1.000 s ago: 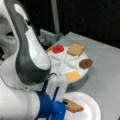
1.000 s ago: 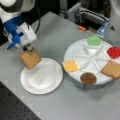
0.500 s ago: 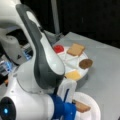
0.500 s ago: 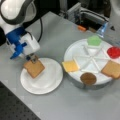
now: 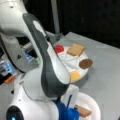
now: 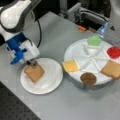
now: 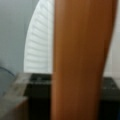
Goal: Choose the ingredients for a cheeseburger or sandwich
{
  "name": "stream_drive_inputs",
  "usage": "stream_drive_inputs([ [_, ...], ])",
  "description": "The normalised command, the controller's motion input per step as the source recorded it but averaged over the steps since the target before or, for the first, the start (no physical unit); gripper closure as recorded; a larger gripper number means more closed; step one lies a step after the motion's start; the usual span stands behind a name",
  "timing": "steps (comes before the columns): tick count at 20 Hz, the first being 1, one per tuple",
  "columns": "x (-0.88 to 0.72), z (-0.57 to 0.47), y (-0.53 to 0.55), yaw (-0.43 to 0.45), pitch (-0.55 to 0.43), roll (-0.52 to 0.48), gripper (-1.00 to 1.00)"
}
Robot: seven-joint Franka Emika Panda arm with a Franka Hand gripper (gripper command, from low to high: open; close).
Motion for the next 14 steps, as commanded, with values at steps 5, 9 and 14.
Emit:
stream_drive_inputs([
  [5,0.26,-0.03,-0.13,0.22,-0.029,0.122,1.0],
  [9,0.21,-0.01,-0.16,0.214,-0.026,0.108,1.0],
  [14,0.14,-0.01,-0.13,0.227,-0.021,0.074,1.0],
])
